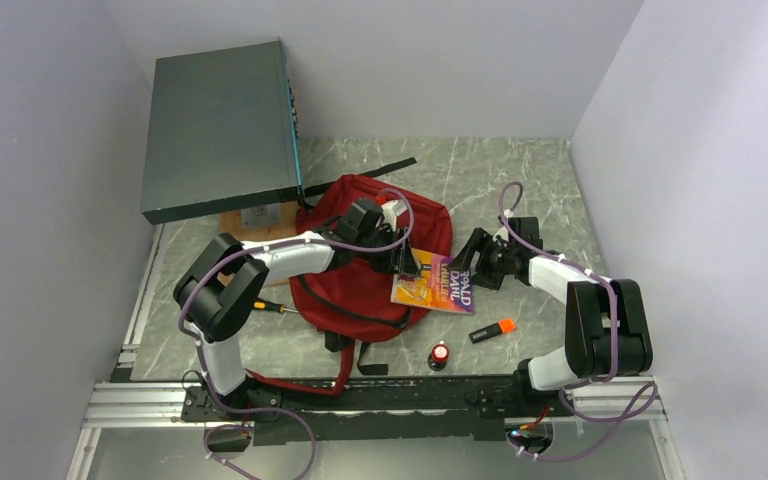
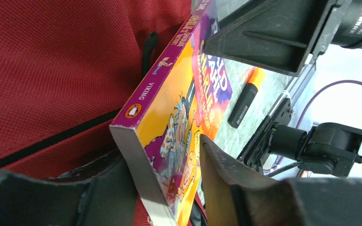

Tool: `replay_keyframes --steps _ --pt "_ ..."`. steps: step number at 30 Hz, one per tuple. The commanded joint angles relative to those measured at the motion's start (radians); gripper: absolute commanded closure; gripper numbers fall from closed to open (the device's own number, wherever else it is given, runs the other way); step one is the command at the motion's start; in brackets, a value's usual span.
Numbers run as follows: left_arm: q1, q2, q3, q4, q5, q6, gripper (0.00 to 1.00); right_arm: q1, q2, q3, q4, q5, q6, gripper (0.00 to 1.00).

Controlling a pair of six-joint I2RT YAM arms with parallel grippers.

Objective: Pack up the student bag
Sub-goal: Pick up the book from the center of the board.

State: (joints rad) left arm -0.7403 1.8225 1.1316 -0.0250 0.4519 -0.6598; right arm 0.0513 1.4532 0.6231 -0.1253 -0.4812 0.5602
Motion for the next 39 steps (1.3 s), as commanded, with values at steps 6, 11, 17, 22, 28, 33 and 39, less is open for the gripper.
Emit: replay_keyframes --steps 6,11,17,22,28,33,39 --pt "-0.012 0.03 -0.067 0.394 0.205 -0.217 0.62 0.016 -0.001 0.008 0.034 -0.043 0.004 0.25" --pt "-0.012 0.029 -0.1 0.528 0.196 -0.301 0.84 0.029 -0.022 0.002 0.03 -0.039 0.008 0.26" --pt "-0.014 -0.123 -0.077 0.295 0.075 -0.152 0.96 0.03 -0.075 0.029 -0.05 0.024 -0.039 0.24" --pt "-0.014 -0.231 -0.034 0.127 0.025 -0.056 0.99 0.029 -0.133 0.076 -0.136 0.125 -0.103 0.21" --pt "-0.012 -0.349 -0.024 0.041 -0.013 -0.012 1.0 0.03 -0.214 0.136 -0.222 0.229 -0.162 0.18" --pt "0.0 -0.359 0.002 0.027 0.033 -0.041 0.98 0.035 -0.233 0.155 -0.23 0.173 -0.168 0.15" --pt "0.012 -0.381 -0.045 0.045 0.036 -0.058 1.0 0.054 -0.259 0.096 -0.127 -0.038 -0.118 0.1"
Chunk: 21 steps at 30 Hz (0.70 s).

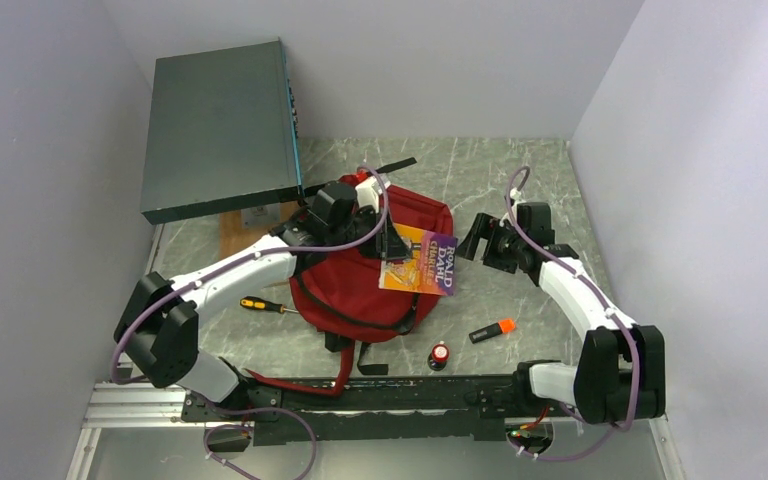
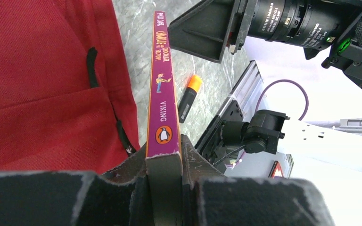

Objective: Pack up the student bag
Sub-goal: Pick up the book from the center of the board.

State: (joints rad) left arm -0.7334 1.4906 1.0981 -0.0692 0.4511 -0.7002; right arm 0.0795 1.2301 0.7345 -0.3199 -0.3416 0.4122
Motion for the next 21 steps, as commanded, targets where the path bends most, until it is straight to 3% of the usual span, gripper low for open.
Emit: replay_keyframes --steps 1,3,10,15,21 --pt "0.008 -0.07 -0.025 0.107 0.025 -0.014 1.0 0.029 -0.054 -0.015 0.068 -0.178 0.03 0.1" --pt "0.009 -0.116 -0.012 0.059 -0.029 0.024 1.0 0.029 -0.086 0.008 0.045 -0.156 0.015 0.1" --pt "0.009 -0.297 0.205 -0.464 -0.361 0.144 1.0 0.078 -0.096 0.141 -0.086 -0.038 -0.103 0.15" --pt "0.011 -0.509 0.21 -0.616 -0.498 0.135 1.0 0.291 -0.127 0.149 -0.024 0.044 -0.158 0.2" --pt "0.012 -0.73 0.168 -0.719 -0.558 0.068 1.0 0.585 -0.139 0.168 0.065 0.085 -0.263 0.19"
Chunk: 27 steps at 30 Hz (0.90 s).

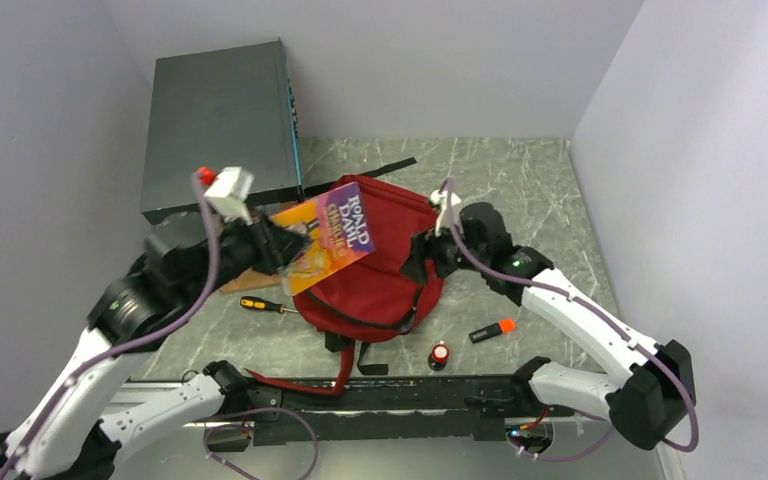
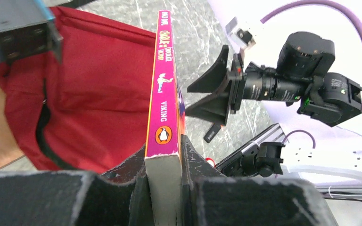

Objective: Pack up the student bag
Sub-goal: Pick up the book from the center of the board, then place the book in the student bag.

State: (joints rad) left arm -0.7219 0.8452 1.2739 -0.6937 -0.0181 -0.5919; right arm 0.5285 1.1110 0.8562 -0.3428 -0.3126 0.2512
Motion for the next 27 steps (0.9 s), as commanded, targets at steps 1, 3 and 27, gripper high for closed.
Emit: replay_keyframes --steps 1,3,27 --pt "0.001 -0.115 -0.011 -0.116 -0.101 -0.053 1.0 0.192 -0.004 0.059 0.085 0.079 -0.121 0.19" --pt "0.001 -0.161 -0.013 -0.175 -0.124 -0.078 1.0 0.308 0.044 0.093 0.072 0.137 -0.152 0.19" --pt "0.001 -0.395 -0.028 -0.57 -0.354 -0.403 1.0 0.712 0.468 0.366 -0.066 0.751 -0.136 0.83"
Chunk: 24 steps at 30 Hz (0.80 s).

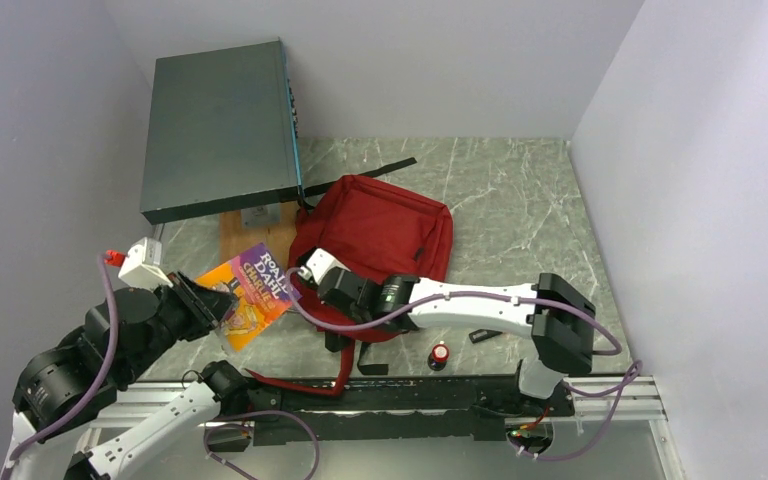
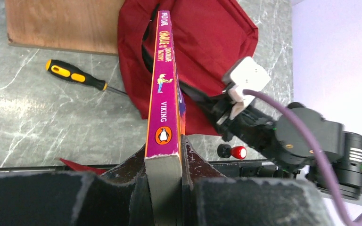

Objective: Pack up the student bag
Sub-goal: Place the book in the student bag.

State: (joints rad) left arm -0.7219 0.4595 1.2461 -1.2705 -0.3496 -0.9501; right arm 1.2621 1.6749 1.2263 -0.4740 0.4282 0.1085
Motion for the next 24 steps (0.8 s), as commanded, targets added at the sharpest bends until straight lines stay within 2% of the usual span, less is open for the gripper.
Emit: replay_keyframes --steps 1,2,3,10,15,24 --pt "0.001 -0.012 -0.004 0.006 -0.017 -0.05 1.0 -0.031 -0.109 0.001 0.07 -0.015 0.016 0.91" --pt "0.001 -0.014 -0.01 0.009 -0.015 -0.054 1.0 -0.046 -0.12 0.006 0.075 -0.045 0.024 0.98" --pt "0.001 -0.017 -0.016 0.012 -0.016 -0.058 1.0 -0.064 -0.129 0.014 0.076 -0.079 0.033 1.0" --pt "0.001 -0.043 -0.082 0.08 0.026 -0.126 1.0 -0.262 -0.257 0.04 0.128 -0.331 0.192 1.0" --pt "0.001 -0.1 -0.261 0.296 0.135 -0.217 1.0 -0.355 -0.314 0.038 0.222 -0.496 0.305 1.0" --pt "0.001 -0.052 -0.468 0.66 0.258 -0.325 1.0 -0.362 -0.338 0.038 0.333 -0.547 0.408 1.0"
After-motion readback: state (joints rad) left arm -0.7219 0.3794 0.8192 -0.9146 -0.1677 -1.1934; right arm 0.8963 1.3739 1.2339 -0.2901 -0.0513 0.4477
